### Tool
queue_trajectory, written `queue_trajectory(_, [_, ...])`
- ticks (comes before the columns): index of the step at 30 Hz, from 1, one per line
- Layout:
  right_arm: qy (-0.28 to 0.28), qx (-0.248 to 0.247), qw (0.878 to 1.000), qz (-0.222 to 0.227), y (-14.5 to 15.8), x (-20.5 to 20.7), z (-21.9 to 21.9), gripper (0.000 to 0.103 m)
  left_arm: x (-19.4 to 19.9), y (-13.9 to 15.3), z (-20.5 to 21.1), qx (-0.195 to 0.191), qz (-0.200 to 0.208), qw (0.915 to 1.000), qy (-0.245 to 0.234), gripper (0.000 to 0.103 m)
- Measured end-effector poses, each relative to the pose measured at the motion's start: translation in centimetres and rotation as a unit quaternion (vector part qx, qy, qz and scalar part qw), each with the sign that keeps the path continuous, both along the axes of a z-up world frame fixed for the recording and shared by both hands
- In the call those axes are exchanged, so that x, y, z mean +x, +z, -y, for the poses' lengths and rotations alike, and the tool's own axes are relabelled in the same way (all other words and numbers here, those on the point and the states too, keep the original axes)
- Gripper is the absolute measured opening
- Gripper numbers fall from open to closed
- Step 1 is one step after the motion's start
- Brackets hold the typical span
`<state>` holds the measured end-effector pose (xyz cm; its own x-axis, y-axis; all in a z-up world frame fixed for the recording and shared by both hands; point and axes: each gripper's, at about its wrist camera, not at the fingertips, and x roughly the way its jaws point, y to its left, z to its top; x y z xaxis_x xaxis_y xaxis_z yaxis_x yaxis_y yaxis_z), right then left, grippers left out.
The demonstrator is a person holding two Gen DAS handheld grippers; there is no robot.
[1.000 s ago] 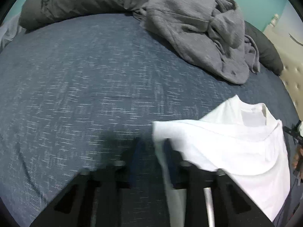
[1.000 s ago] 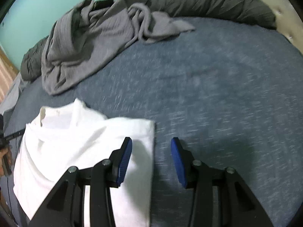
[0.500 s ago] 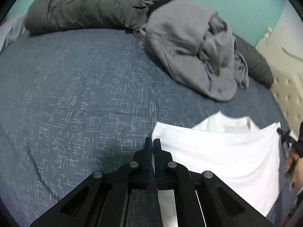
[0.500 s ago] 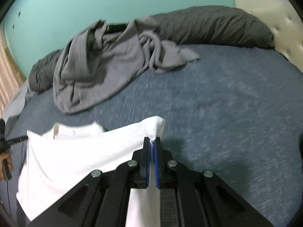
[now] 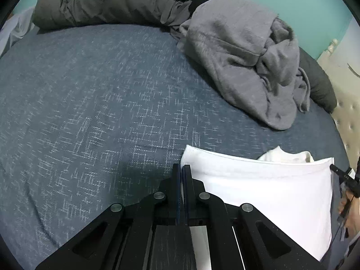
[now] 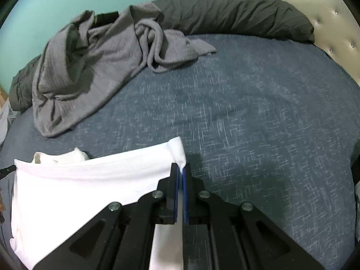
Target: Fold clothes
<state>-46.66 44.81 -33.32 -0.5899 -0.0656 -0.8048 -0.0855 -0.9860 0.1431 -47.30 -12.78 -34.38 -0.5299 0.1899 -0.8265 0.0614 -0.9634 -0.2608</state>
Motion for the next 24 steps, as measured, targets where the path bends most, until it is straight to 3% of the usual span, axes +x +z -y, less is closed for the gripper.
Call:
queue_trajectory(4, [-0.009, -0.006, 1.000, 0.000, -0.2, 0.3, -0.6, 0.006, -0.3, -1.0, 0.0, -0.003, 0.005, 1.0000, 0.008, 0.003])
queue_trajectory(7, [-0.017, -0.010, 1.000, -0.004, -0.2, 0.7, -1.2, 0.011, 1.2, -0.3, 1.1, 0.017, -0.008, 0.9997, 0.019, 0.004])
queue_trajectory(11, [-0.006, -0.034, 0.999, 0.003, 0.7, 2.8, -2.5, 0.012, 4.9, 0.6, 2.0, 0.063, -0.008, 0.9979, -0.004, 0.006])
queue_trajectory(14, [0.026, -0.094, 0.995, 0.013, 1.0, 6.6, -2.9, 0.021, 9.1, 1.2, 2.0, 0.101, -0.003, 0.9945, -0.024, 0.014])
queue_trajectory(16, [0.039, -0.114, 0.992, 0.027, 0.7, 9.5, -2.9, 0.045, 12.0, 1.4, 1.9, 0.115, -0.003, 0.9929, -0.032, 0.014])
queue_trajectory(20, [0.046, -0.154, 0.986, 0.051, -0.9, 15.2, -3.5, 0.046, 16.7, 1.1, 0.7, 0.118, 0.012, 0.9916, -0.053, 0.016])
queue_trajectory(24, [0.046, -0.180, 0.981, 0.065, -2.3, 19.8, -3.8, 0.046, 21.1, 0.8, -0.4, 0.120, 0.026, 0.9898, -0.072, 0.024])
